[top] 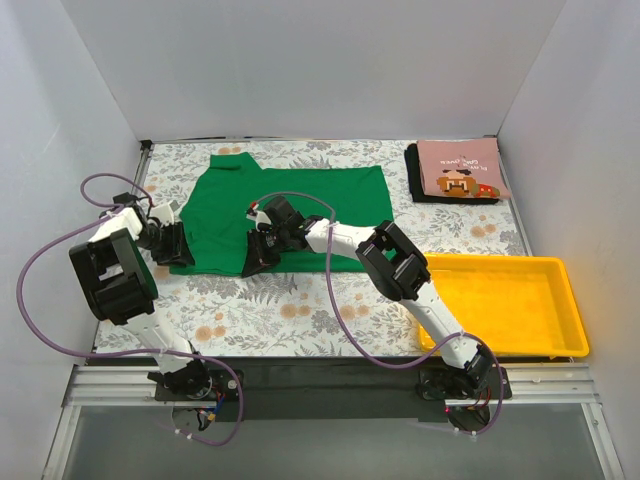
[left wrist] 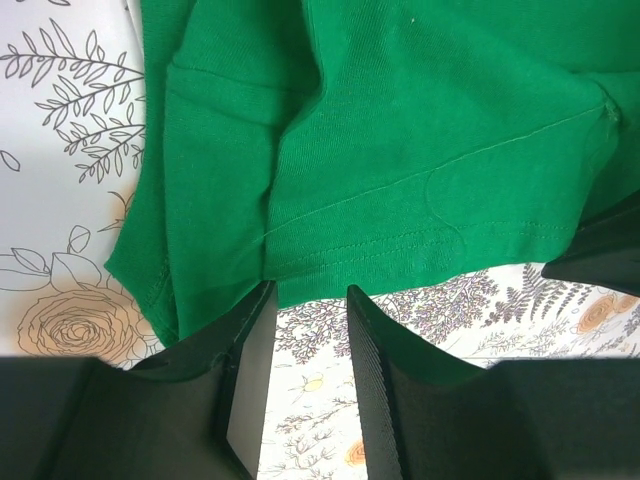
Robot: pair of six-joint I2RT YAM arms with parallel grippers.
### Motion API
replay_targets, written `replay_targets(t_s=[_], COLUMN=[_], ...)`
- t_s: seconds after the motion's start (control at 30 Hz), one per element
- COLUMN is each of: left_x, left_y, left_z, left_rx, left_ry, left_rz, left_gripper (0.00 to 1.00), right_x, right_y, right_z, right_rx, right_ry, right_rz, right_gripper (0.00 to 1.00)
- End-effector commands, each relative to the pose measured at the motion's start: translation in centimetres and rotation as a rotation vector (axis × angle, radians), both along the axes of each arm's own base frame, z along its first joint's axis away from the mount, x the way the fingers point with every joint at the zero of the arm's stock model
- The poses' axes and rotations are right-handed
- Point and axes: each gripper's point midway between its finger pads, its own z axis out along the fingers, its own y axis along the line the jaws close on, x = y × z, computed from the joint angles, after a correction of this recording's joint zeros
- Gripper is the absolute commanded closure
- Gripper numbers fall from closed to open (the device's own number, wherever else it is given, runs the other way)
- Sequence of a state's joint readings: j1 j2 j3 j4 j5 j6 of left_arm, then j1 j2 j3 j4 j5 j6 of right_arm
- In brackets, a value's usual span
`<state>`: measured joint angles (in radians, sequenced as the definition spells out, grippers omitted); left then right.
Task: Fold and stack the t-shirts
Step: Fold the tshirt
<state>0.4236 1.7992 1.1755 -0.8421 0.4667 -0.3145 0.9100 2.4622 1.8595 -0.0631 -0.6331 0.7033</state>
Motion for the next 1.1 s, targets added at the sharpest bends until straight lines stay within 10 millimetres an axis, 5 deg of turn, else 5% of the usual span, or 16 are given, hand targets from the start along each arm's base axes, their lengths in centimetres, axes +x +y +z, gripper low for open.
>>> replay_targets(t_s=[0.0,0.6,1.07], left_x=[0.8,-0.4,1.4], left_y=[0.2,0.1,0.1], left_z=[0.7,-1.3,2.4], left_rx=[0.012,0.04,0.034], left_ry=[-0.026,0.034,-0.074], left_rz=[-0.003,-0.023,-0.031], left_gripper=[0.65,0.69,1.0], right_x=[0.6,0.7,2.2], right_y=[0.8,0.9,1.1], right_z=[0.8,0.2,2.1], right_rx=[0.047,0.052,0.093], right_ry=[-0.02,-0.017,-0.063], right_rz=[0.012,0.016,0.008], right_gripper=[0.79,0.97,0.99])
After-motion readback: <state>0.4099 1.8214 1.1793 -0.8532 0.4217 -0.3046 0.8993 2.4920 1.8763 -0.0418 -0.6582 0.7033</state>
